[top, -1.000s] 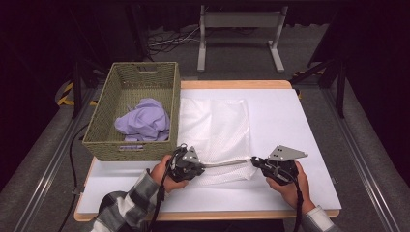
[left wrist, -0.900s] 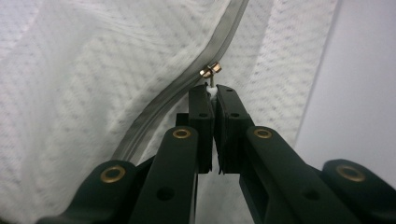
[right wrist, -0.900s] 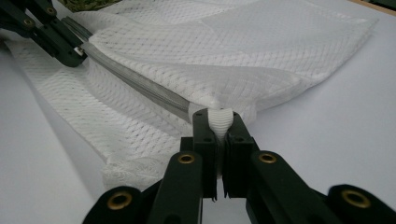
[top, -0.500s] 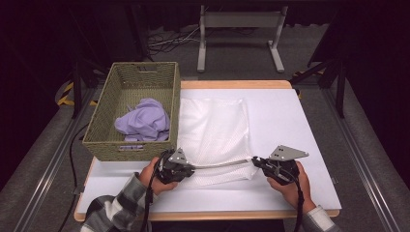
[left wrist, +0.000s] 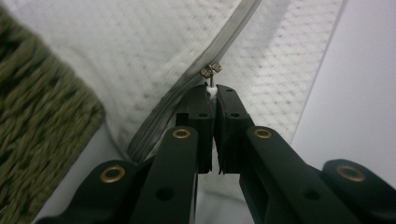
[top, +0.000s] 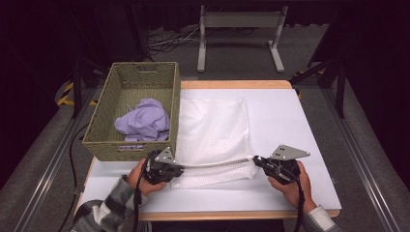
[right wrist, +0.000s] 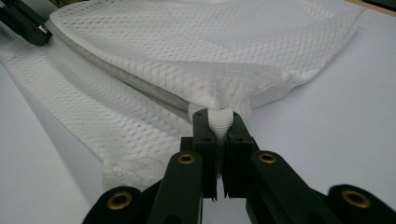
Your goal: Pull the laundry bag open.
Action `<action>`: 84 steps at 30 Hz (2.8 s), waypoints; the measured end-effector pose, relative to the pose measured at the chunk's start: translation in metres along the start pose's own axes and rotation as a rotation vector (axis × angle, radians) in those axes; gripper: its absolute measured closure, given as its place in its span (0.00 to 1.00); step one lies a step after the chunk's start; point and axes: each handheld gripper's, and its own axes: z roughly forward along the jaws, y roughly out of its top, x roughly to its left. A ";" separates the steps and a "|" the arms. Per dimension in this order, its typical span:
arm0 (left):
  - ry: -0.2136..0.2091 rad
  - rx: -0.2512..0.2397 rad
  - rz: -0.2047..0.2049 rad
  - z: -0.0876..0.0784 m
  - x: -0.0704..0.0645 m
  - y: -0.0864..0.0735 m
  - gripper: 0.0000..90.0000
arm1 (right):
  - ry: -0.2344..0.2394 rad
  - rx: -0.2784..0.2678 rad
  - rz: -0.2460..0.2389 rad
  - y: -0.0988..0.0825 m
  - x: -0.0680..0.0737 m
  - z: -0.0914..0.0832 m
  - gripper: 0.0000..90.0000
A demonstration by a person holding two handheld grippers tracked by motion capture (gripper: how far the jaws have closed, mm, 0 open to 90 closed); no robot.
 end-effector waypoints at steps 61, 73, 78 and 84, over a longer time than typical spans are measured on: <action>0.028 -0.011 -0.020 -0.018 0.019 -0.029 0.96 | -0.002 -0.005 0.012 -0.002 0.001 -0.002 0.96; 0.047 -0.038 -0.005 -0.018 0.018 -0.033 0.96 | 0.009 0.015 0.010 -0.003 0.000 0.002 0.96; 0.056 -0.050 -0.003 -0.020 0.016 -0.032 0.96 | 0.008 0.016 0.008 -0.004 0.001 0.000 0.96; 0.069 -0.042 0.005 -0.020 0.016 -0.031 0.93 | 0.004 0.011 0.002 -0.003 0.003 -0.001 0.96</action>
